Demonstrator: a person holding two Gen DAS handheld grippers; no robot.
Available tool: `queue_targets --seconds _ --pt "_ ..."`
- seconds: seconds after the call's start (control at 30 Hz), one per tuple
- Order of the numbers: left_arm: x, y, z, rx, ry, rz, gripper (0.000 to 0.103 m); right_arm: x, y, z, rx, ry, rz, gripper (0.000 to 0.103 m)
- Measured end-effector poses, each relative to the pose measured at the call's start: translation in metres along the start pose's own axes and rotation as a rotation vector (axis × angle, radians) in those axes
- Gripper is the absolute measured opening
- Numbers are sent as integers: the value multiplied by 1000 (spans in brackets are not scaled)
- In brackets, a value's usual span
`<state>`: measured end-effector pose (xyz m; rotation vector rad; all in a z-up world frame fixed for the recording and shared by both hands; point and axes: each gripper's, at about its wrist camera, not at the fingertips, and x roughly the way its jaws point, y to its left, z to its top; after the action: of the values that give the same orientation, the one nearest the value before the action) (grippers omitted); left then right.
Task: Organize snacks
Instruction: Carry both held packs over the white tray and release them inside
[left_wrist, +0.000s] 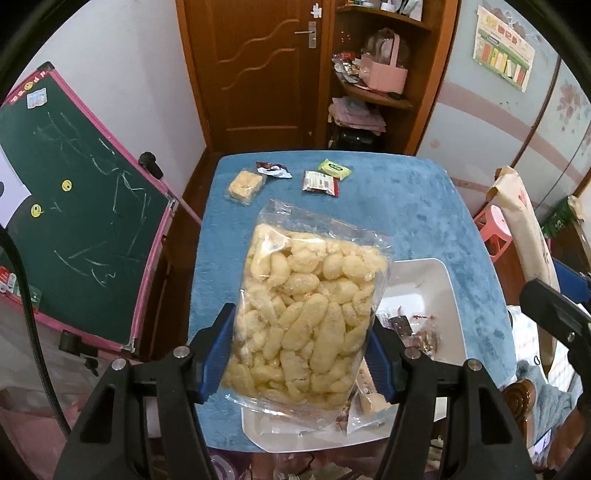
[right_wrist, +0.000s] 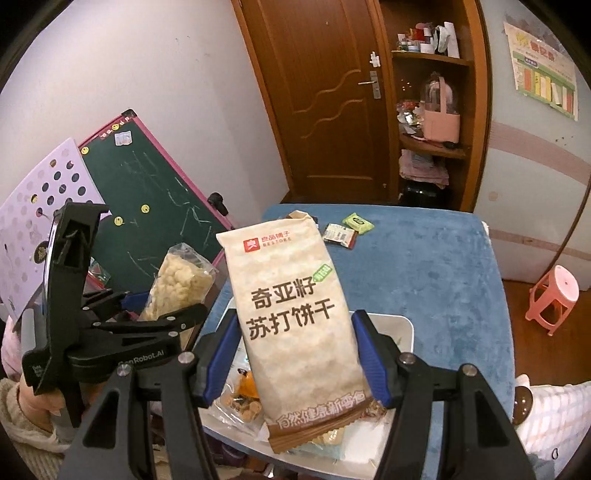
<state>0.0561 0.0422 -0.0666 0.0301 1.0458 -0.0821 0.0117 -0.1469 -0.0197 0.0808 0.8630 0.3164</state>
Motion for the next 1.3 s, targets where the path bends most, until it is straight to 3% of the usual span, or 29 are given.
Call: queue_targets --seconds 0.57,0.83,0.9,0.97,1.3 --pt "-1 -11 -3 16 7 -6 63 -3 -14 -17 46 39 -57 62" --pt "12 -15 -4 18 62 -14 64 11 -14 -18 50 93 -71 63" --pt "15 -15 -5 20 74 -27 68 21 -18 -19 70 135 -67 63" --pt "15 -15 -4 18 70 -47 89 27 -22 -21 97 160 -47 63" --pt "7 -15 -5 20 27 -53 90 35 -19 -20 86 171 -23 65"
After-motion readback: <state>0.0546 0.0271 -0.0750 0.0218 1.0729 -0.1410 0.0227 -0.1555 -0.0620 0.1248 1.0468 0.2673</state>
